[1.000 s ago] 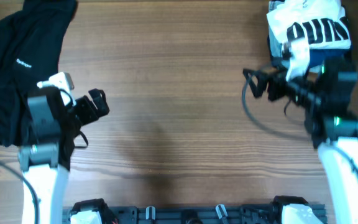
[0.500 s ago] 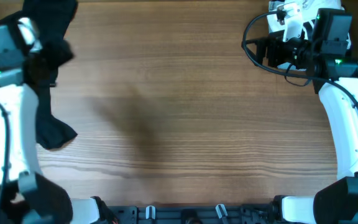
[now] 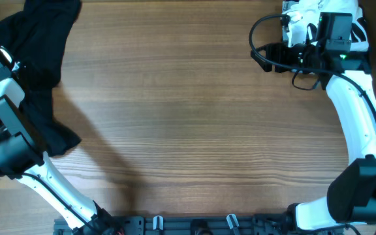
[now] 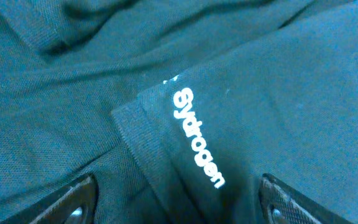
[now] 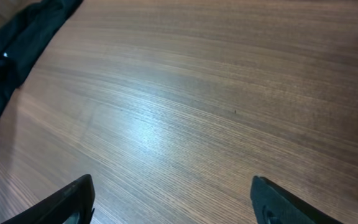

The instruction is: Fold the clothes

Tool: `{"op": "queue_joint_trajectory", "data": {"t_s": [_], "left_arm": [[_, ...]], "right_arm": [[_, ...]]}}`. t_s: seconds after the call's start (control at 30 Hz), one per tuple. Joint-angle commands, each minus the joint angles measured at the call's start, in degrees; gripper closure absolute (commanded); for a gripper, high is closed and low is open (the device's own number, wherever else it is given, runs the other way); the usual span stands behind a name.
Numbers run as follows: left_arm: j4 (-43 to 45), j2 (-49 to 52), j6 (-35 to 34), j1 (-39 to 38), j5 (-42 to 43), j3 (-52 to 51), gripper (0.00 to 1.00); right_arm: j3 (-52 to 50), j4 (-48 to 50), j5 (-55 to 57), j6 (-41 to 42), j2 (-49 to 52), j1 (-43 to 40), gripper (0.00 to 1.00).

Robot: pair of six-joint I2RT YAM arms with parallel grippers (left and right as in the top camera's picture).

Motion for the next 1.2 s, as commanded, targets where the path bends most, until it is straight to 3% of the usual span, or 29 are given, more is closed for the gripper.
{"op": "queue_joint_trajectory", "data": {"t_s": [0.0,0.03,0.07,0.17,0.3,0.5,0.6,0.67,0.7,0.73,0.8,0.87,1.0,1.17], "left_arm": [[-3.61,3.28,0.35,-2.25,2.36,0.59,0.61],[-5.16,3.87,0.33,-3.69,2.38,0.59,0.77],[-6.16,4.33,0.33,-4.83,2.34,0.59,0.84],[-9.60,6.16,-0.35,-10.86,2.34,0.59,0.96],[-17.27,6.12,-2.47,-23.65,3.19,1.36,0.96],[-22.10,6.10,-10.91,-47.01,16.39,1.53,0.96],[-28.98,4.72,-12.35,-53.20,19.61,8.17,0.96],[-35.71,2.38,-12.28,-54.25,20.57,15.45,0.82],[-40.15,0.00,-11.91,-54.14,19.58,21.62,0.54],[-41.16,-1.11,-11.91,-53.70,18.27,23.65,0.41],[-41.83,-3.17,-11.91,-51.82,15.30,26.08,0.26],[-41.72,-4.17,-11.91,-48.02,10.99,26.34,0.20],[-43.28,-3.63,-11.98,-40.33,10.86,26.29,0.18],[-48.63,-3.56,-10.40,-38.47,10.82,26.29,0.17]], "right_arm": [[1.22,0.96,-0.09,-0.61,1.22,0.44,0.29],[1.22,1.44,-0.09,-0.44,1.22,0.42,0.30],[1.22,1.73,-0.09,-0.37,1.22,0.42,0.29],[1.22,2.78,-0.09,-0.20,1.22,0.42,0.29],[1.22,5.05,-0.07,0.79,1.22,0.42,0.30],[1.22,6.16,1.60,0.79,1.20,0.35,0.29],[1.22,7.63,2.73,0.83,1.20,0.09,0.28],[1.22,9.84,2.75,1.79,1.20,0.11,0.28],[1.22,11.32,2.75,2.75,1.20,0.11,0.25],[1.22,11.85,2.75,2.78,1.20,0.11,0.25],[1.22,12.85,3.52,4.20,1.20,0.11,0.25],[1.22,13.29,5.16,5.81,1.22,0.11,0.25],[1.22,16.81,7.72,7.30,2.32,0.46,0.30],[1.22,17.99,9.25,7.28,6.40,3.45,0.32]]}}
